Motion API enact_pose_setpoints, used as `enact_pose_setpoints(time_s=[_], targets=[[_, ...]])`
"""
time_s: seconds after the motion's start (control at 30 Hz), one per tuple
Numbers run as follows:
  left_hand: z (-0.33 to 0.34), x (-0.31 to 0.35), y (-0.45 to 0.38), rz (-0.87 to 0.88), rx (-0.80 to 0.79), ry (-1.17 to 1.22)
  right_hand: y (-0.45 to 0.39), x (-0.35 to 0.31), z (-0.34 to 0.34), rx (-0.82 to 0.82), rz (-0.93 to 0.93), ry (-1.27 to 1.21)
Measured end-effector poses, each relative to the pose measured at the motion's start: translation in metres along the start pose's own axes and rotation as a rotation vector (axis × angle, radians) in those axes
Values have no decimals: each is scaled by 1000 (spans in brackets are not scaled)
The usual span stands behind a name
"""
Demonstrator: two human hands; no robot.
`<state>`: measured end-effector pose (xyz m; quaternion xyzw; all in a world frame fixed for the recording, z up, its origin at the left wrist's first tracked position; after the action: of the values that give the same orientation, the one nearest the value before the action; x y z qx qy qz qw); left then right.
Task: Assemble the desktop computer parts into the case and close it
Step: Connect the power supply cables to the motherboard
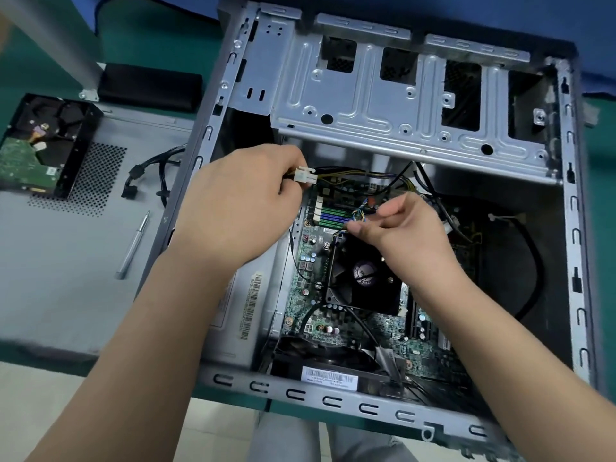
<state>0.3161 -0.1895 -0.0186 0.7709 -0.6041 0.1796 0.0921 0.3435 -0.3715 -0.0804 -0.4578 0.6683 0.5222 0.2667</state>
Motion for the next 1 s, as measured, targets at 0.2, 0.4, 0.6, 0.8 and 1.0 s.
enact_pose_setpoints(time_s=[0.2, 0.4, 0.6, 0.8, 1.0], targets=[[0, 1, 1, 5, 1, -9, -1, 5, 4, -19, 110, -73], [-1, 1, -1, 6, 8, -8, -2, 5, 5, -64, 67, -45], [0, 2, 0, 0, 6, -2, 1, 0, 7, -134, 26, -34], [0, 1, 0, -14, 8, -2, 2, -9, 10, -167, -99, -127], [1, 1, 0, -9, 2, -5, 6, -18, 15, -109, -305, -90]])
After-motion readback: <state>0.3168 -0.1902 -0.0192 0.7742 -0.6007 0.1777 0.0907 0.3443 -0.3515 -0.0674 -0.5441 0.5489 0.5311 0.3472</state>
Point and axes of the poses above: each hand's wrist, its own y-axis away from the middle knuckle, its own z-axis out of the palm, x = y × z, the point moved 5 cm from there along -y, towards the middle knuckle, and after that the axes turned 9 degrees about x, right-handed, at the moved point
